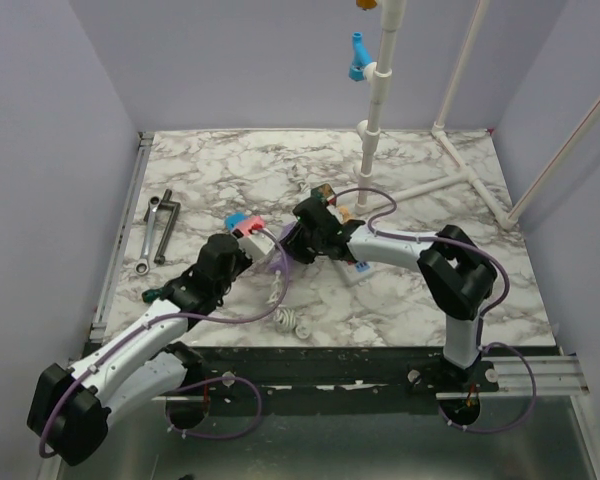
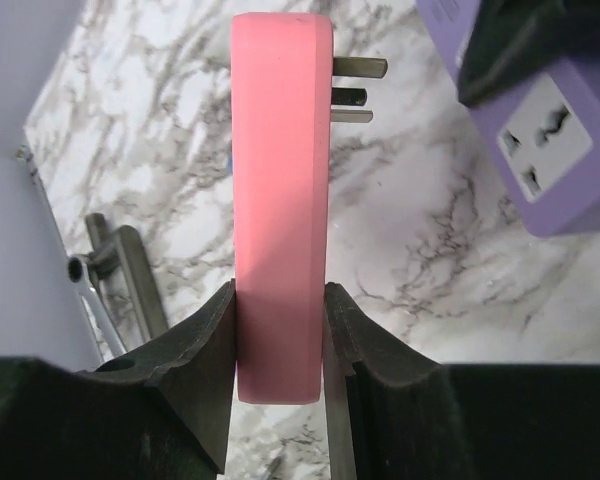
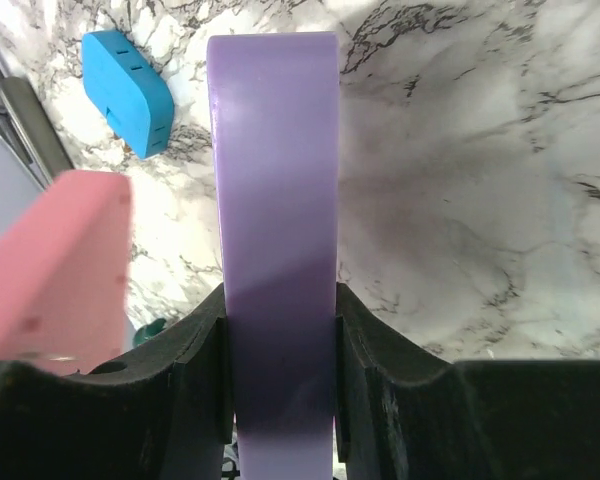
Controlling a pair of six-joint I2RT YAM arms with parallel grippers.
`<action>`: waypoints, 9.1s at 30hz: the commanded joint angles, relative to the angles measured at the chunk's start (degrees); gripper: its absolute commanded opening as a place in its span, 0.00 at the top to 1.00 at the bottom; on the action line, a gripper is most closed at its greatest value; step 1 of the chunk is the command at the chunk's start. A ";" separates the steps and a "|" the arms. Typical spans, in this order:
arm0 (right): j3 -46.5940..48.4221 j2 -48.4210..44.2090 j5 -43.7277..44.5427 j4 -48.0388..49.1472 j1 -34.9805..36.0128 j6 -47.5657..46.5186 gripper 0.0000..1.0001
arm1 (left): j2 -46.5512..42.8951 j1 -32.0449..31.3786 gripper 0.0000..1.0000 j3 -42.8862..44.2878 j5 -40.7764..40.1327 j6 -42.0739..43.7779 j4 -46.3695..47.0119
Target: Pull the plug off the socket
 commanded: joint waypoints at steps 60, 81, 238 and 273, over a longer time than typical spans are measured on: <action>29.49 12.36 1.52 -13.71 -5.25 -27.86 0.14 | 4.83 15.76 0.17 -4.09 11.03 11.12 -2.03; 4.35 -22.61 28.02 -28.77 -2.85 -36.21 0.00 | 4.78 16.20 0.02 30.80 28.03 -1.50 -39.71; -8.89 -20.96 15.65 9.09 10.92 -15.11 0.99 | 25.92 22.83 1.00 28.46 51.03 -29.65 -39.49; -5.19 -11.97 5.11 6.32 6.20 -13.30 0.28 | 23.83 20.85 1.00 32.75 33.10 -26.22 -40.70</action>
